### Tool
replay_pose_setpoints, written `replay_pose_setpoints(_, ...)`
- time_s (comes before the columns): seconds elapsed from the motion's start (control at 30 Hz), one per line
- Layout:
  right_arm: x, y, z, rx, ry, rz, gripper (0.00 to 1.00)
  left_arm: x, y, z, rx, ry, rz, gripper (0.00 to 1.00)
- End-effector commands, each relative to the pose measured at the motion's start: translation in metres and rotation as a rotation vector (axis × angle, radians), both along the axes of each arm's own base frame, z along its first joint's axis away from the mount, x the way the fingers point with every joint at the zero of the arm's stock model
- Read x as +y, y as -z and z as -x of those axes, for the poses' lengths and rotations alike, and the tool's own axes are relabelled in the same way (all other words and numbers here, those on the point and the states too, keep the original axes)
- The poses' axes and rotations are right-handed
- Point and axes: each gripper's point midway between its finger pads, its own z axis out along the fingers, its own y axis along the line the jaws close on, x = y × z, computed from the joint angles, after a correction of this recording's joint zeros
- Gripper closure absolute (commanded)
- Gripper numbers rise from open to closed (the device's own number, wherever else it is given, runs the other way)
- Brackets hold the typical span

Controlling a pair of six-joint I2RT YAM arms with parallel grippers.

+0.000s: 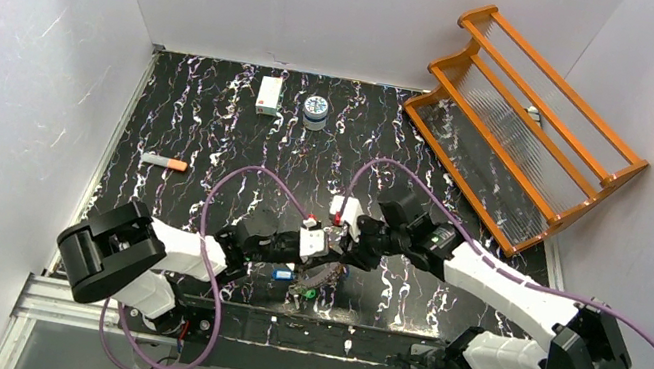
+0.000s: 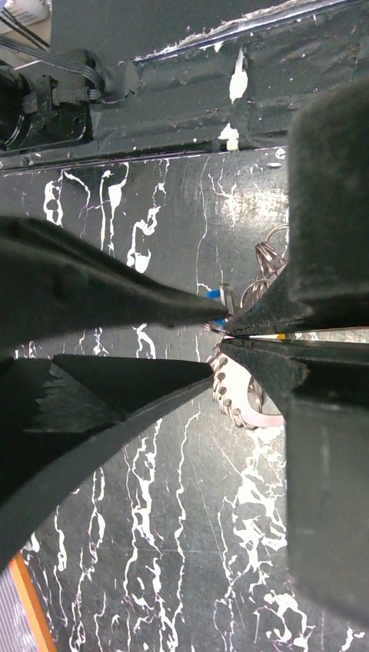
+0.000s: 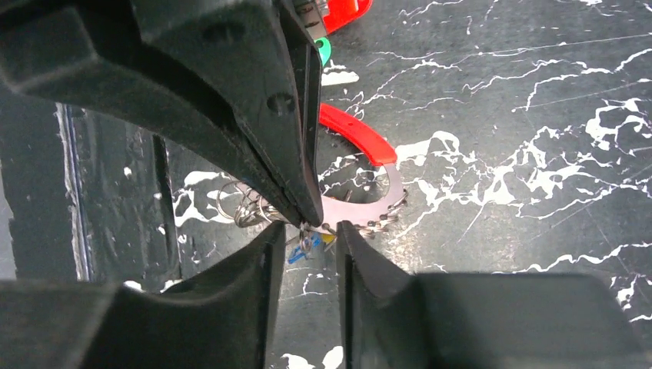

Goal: Put the keys on the keyring

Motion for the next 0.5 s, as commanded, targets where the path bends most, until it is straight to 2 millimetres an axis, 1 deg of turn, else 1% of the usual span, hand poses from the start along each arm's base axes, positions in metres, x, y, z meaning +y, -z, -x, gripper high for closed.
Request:
replay_pose_setpoints(0.0, 0.008, -0.025, -0.015, -0.061, 0.088, -0.176, 0.57, 0.005, -0.015, -0.006, -0.003, -0.066, 0.045, 1.00)
replay_pose_setpoints(0.1, 0.005, -0.027, -0.015, -0.034, 0.112, -0.244, 0.54, 0.012, -0.024, -0.013, 0.010, -0.143, 0.114, 1.00)
replay_pose_setpoints(0.13, 0.004, -0.027, -0.013, -0.016, 0.113, -0.259, 0.53, 0.015, -0.029, -0.014, 0.010, -0.169, 0.153, 1.00)
replay_pose_setpoints(0.2, 0.004, -0.031, -0.012, 0.003, 0.105, -0.313, 0.53, 0.023, -0.042, -0.016, 0.009, -0.213, 0.247, 1.00)
replay_pose_setpoints(0.23, 0.003, -0.032, -0.010, 0.017, 0.099, -0.333, 0.52, 0.025, -0.045, -0.016, 0.014, -0.228, 0.276, 1.00)
replay_pose_setpoints(0.37, 0.007, -0.040, 0.001, 0.054, 0.031, -0.413, 0.51, 0.024, -0.060, -0.008, 0.027, -0.194, 0.368, 1.00)
replay_pose_setpoints(0.47, 0.009, -0.042, 0.006, 0.064, -0.001, -0.437, 0.50, 0.022, -0.070, -0.002, 0.019, -0.153, 0.414, 1.00)
